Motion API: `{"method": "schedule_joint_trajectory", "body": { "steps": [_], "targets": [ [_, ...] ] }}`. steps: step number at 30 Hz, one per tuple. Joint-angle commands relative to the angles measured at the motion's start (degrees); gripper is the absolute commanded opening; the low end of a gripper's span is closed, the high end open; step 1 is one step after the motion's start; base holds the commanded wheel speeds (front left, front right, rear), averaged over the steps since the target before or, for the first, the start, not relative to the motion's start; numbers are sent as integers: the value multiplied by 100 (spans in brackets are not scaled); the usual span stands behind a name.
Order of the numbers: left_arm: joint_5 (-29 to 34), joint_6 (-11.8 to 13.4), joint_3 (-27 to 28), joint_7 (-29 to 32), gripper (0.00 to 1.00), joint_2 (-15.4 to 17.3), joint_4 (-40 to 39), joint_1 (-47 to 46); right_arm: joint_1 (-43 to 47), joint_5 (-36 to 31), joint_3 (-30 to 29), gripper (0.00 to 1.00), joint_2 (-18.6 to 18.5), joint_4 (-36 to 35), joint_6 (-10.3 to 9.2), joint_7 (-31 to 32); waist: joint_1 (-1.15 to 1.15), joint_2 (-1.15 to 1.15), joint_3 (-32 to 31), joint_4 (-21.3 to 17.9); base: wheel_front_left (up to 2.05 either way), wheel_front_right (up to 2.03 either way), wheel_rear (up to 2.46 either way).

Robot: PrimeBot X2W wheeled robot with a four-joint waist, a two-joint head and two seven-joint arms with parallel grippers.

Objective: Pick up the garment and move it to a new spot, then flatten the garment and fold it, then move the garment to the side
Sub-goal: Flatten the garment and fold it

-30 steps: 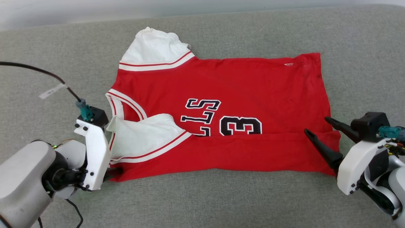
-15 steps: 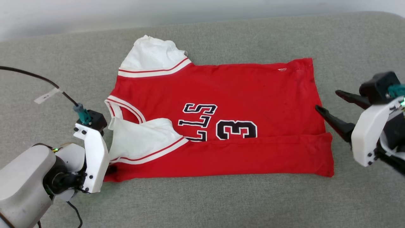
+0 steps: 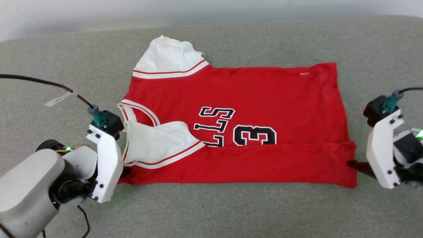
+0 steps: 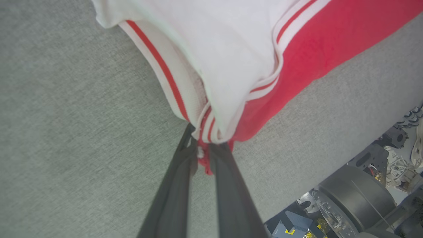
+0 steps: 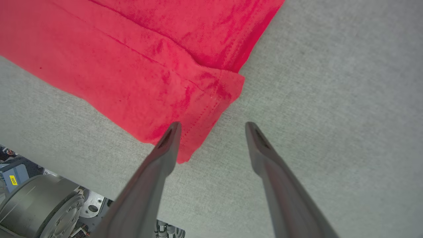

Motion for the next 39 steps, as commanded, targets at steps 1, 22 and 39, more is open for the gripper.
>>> {"method": "schedule_joint_trajectory", "body": {
  "steps": [1, 22, 39],
  "targets": [
    [51, -13, -17, -5, 0, -38, -48, -91, 111, -10, 28, 100, 163, 228, -3, -32, 0, 0, 72, 55, 0, 0, 0],
    [-183, 133, 18, -330, 0, 241, -355, 551, 366, 162, 625, 0, 216, 286, -3, -1321, 0, 0, -479, -3, 0, 0, 0],
    [-464, 594, -177, -561, 0, 555, -1036, 1592, 1333, 331, 578, 0, -426, -253, -4, -1251, 0, 0, -431, -38, 0, 0, 0]
  ]
}}
